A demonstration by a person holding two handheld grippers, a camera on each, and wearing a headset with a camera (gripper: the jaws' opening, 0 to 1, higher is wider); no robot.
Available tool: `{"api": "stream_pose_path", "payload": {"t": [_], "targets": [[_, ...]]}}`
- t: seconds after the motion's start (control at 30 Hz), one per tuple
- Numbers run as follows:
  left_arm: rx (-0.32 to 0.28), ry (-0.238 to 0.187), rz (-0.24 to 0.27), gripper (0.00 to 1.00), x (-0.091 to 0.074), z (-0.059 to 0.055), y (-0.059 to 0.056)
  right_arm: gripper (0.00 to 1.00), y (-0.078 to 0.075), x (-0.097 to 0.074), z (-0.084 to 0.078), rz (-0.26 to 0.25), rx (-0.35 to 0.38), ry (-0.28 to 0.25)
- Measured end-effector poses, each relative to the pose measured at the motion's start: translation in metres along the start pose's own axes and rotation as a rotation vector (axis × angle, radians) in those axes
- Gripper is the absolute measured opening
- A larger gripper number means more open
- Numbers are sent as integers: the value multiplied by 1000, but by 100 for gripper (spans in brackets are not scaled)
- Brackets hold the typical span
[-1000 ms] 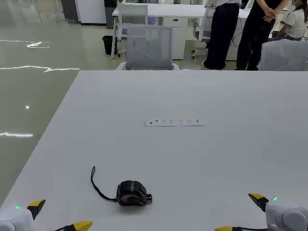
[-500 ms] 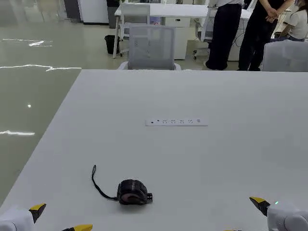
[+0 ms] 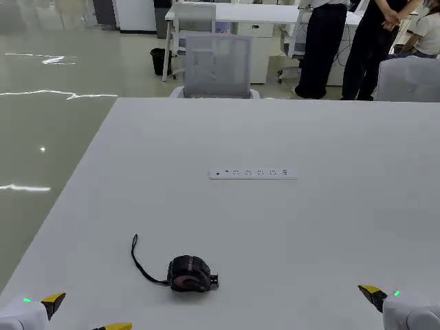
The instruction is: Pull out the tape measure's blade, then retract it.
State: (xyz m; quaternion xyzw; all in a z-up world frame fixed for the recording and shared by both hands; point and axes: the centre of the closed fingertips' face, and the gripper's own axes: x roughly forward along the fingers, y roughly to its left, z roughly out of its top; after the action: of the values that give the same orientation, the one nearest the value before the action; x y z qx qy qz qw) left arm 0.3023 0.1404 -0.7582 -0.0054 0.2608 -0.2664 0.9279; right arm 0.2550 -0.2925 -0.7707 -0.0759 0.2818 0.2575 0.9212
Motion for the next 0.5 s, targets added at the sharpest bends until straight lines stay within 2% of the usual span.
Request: {"api": "stream_pose_path", "payload": {"t": [0.23,0.5], "targets": [[6,-8,8,99,-1,1,2,100,-1,0,2,-2,-6,-8],[9,4,12,99,-3,-2,5,100,3,-1,1,5,-11,-19]]}}
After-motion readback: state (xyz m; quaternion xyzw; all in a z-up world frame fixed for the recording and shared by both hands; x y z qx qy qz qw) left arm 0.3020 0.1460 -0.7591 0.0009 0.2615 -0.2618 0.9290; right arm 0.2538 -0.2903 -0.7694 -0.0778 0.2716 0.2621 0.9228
